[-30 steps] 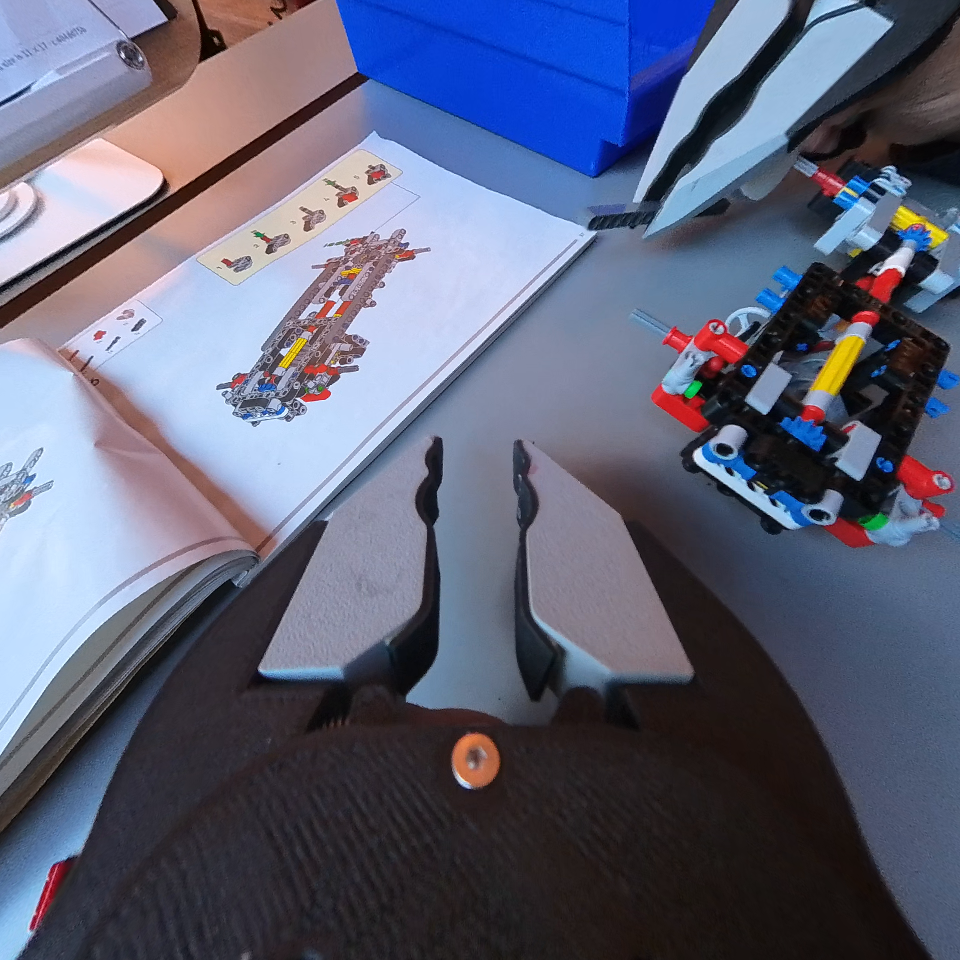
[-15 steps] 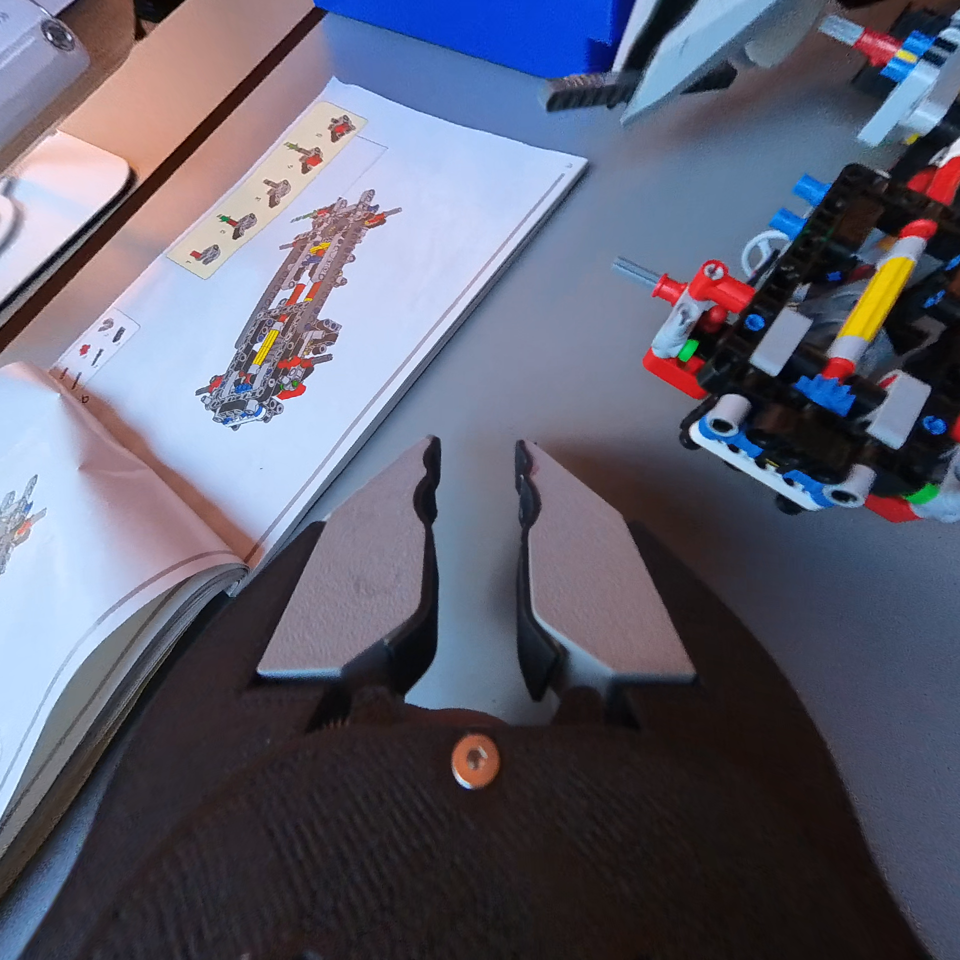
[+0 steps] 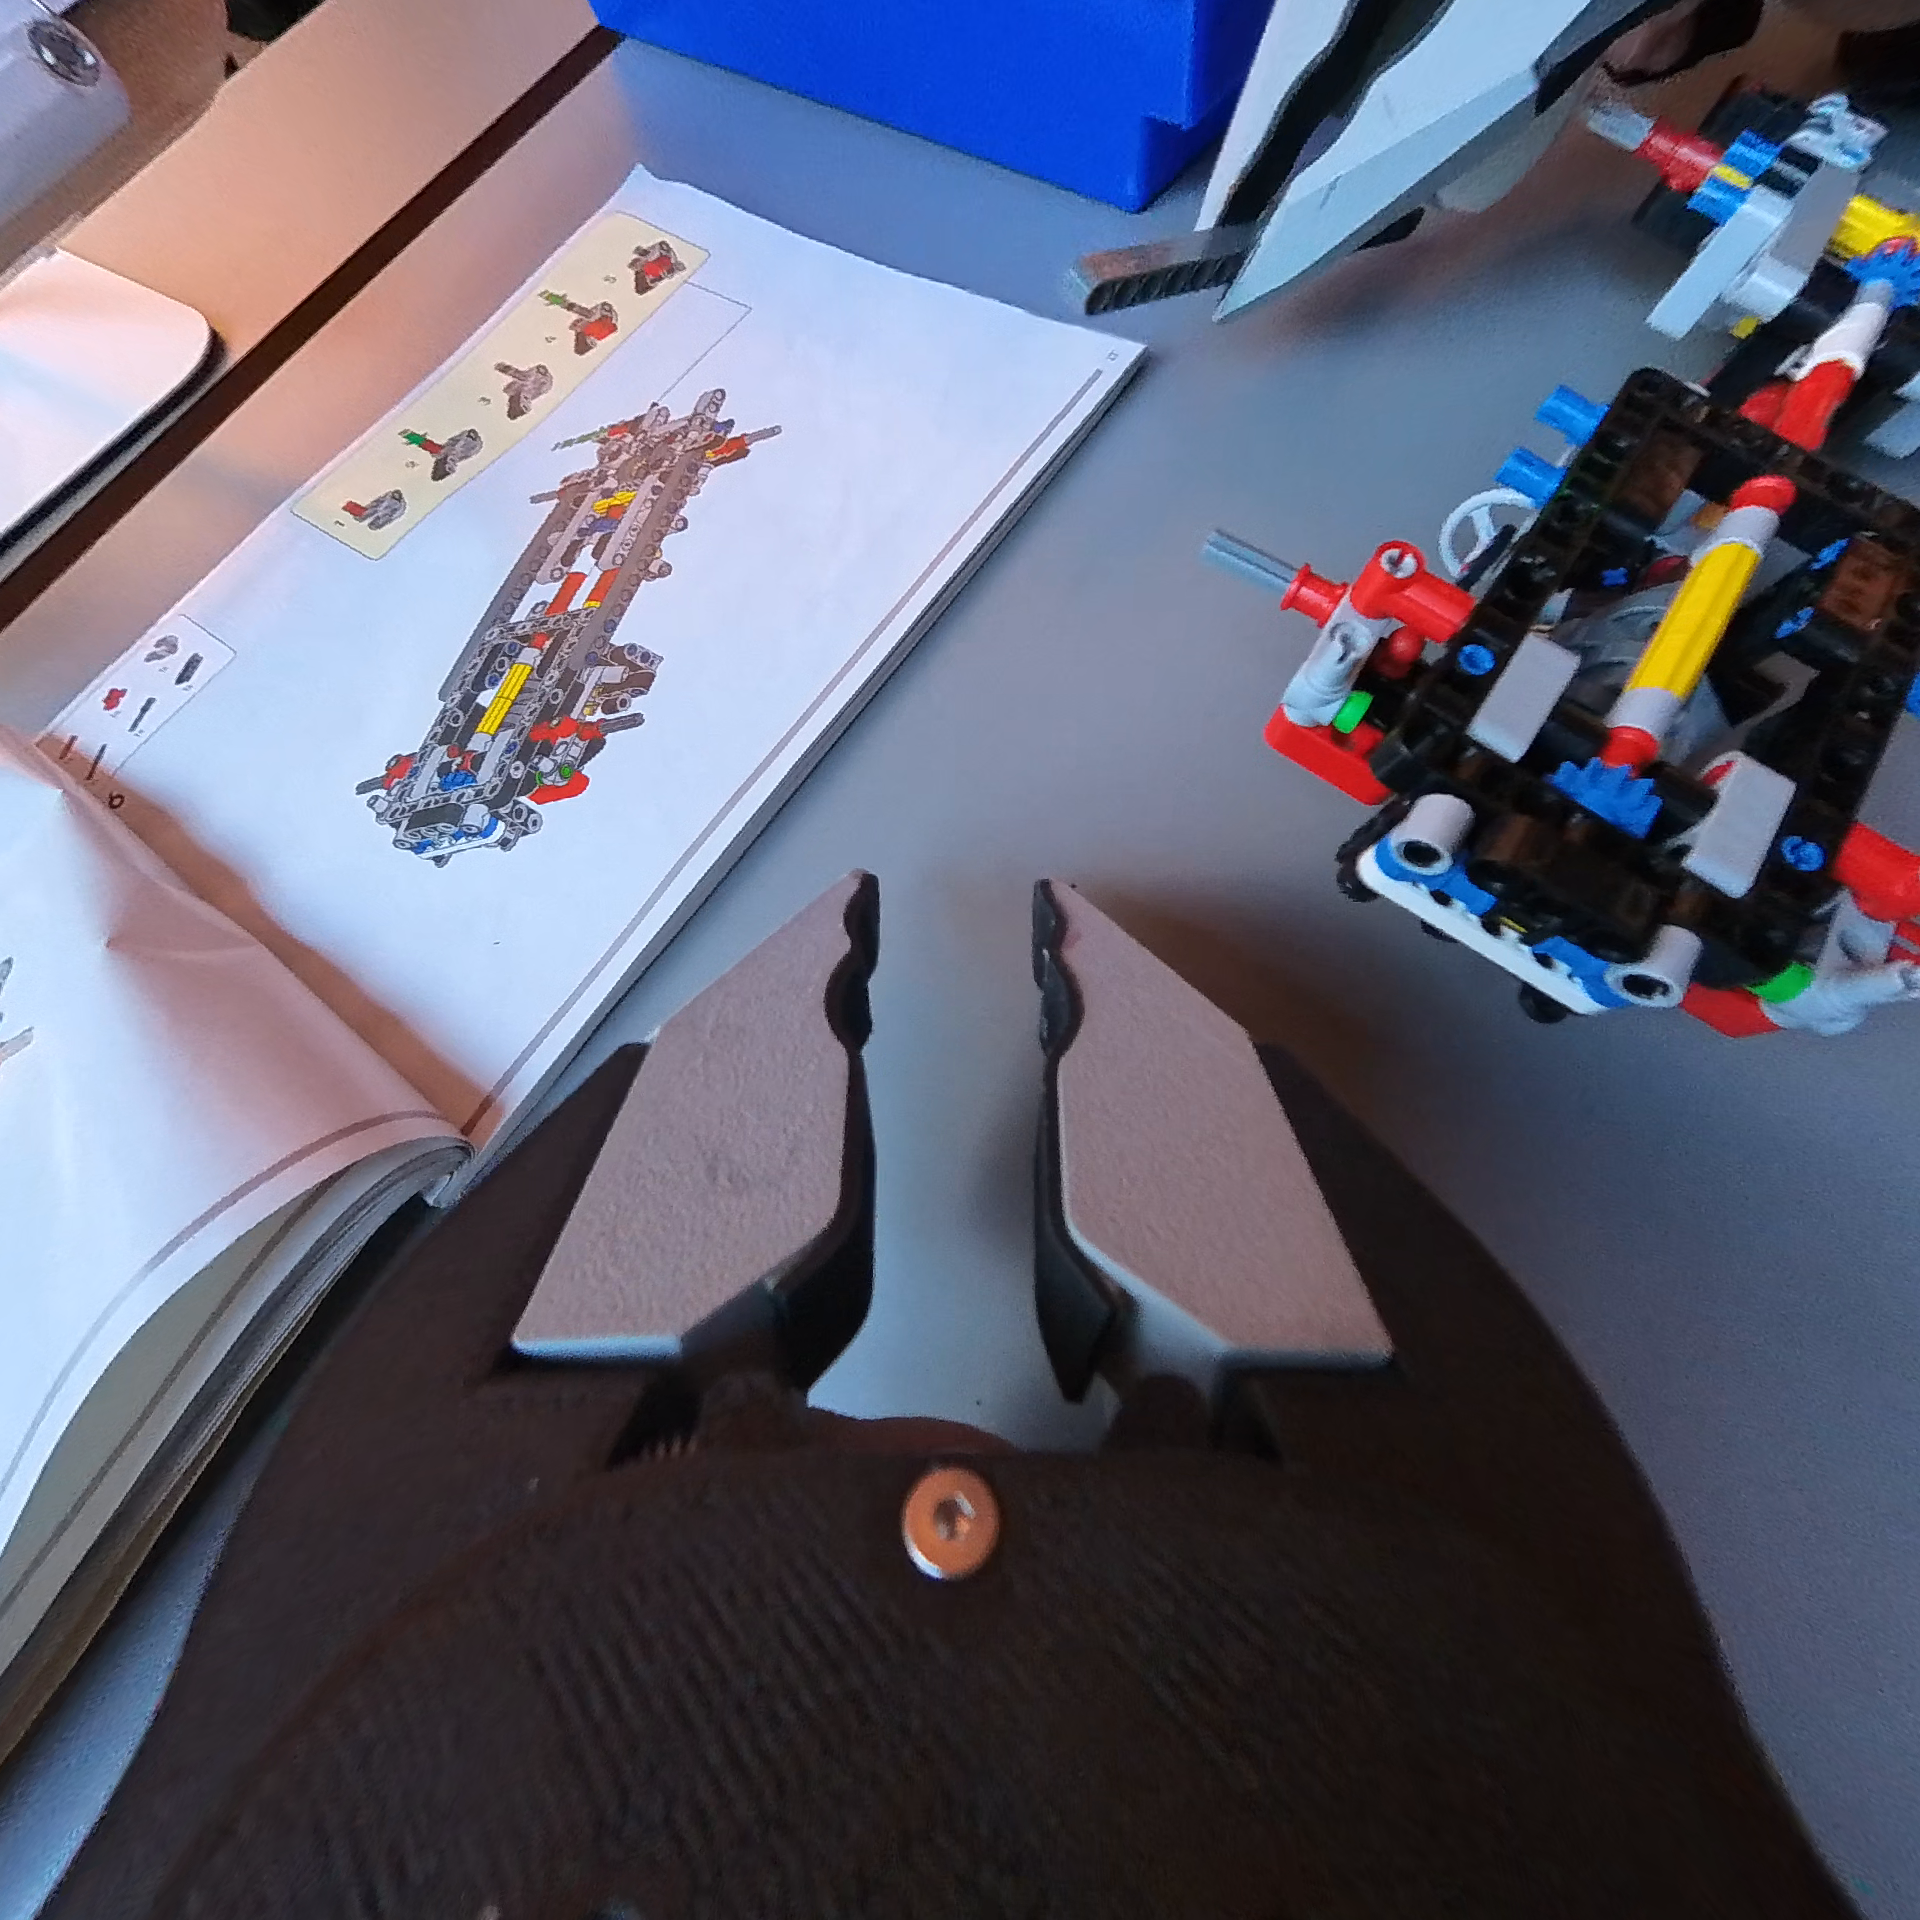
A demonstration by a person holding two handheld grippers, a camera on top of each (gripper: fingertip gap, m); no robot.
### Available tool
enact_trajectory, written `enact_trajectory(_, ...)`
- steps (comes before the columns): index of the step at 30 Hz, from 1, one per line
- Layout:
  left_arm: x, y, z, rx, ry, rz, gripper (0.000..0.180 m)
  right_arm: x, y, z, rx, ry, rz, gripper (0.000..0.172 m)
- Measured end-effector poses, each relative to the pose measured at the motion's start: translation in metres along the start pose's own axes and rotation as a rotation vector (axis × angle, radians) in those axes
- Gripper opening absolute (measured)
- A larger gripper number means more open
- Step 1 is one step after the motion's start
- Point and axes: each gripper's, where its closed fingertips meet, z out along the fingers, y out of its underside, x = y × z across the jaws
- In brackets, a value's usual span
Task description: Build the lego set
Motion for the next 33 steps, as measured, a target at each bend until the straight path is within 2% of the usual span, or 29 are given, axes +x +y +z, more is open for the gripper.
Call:
enact_trajectory(3, 0.007, 0.002, 0.000, -0.013, 0.056, -0.011, 0.029, -0.007, 0.005, -0.005, -0.026, -0.062, -0.009, 0.005)
enact_trajectory(7, 0.025, 0.007, -0.002, -0.034, 0.165, 0.015, 0.031, -0.008, 0.028, -0.004, -0.133, -0.088, -0.035, 0.007)
enact_trajectory(9, 0.032, 0.005, -0.006, -0.018, 0.223, -0.001, 0.031, -0.010, 0.024, -0.003, -0.105, -0.104, -0.010, 0.005)
enact_trajectory(10, 0.034, 0.004, -0.009, -0.005, 0.255, -0.027, 0.031, -0.008, 0.025, -0.003, -0.108, -0.101, -0.002, 0.010)
enact_trajectory(12, 0.039, 0.002, -0.016, 0.019, 0.343, -0.102, 0.032, -0.002, 0.022, -0.005, -0.093, -0.073, 0.009, 0.030)
enact_trajectory(16, 0.057, -0.004, -0.033, 0.057, 0.579, -0.267, 0.042, 0.003, 0.008, -0.025, 0.005, -0.088, 0.073, 0.046)
enact_trajectory(19, 0.059, -0.011, -0.039, 0.101, 0.625, -0.330, 0.042, 0.009, 0.009, -0.052, 0.036, -0.057, 0.148, 0.059)
enact_trajectory(21, 0.067, -0.014, -0.042, 0.108, 0.665, -0.356, 0.042, 0.001, 0.015, -0.078, 0.087, -0.070, 0.201, 0.060)
enact_trajectory(23, 0.072, -0.012, -0.037, 0.074, 0.661, -0.367, 0.044, -0.022, 0.026, -0.103, 0.133, -0.167, 0.253, 0.060)
enact_trajectory(25, 0.076, -0.012, -0.032, 0.046, 0.663, -0.363, 0.046, -0.053, 0.047, -0.120, 0.106, -0.279, 0.258, 0.064)
enact_trajectory(28, 0.081, -0.020, -0.030, 0.052, 0.683, -0.398, 0.044, -0.083, 0.089, -0.122, -0.084, -0.260, 0.165, 0.065)
enact_trajectory(30, 0.083, -0.021, -0.029, 0.040, 0.694, -0.407, 0.044, -0.090, 0.103, -0.118, -0.170, -0.201, 0.066, 0.061)
enact_trajectory(33, 0.084, -0.023, -0.029, 0.032, 0.697, -0.429, 0.044, -0.087, 0.092, -0.112, -0.132, -0.161, -0.005, 0.053)
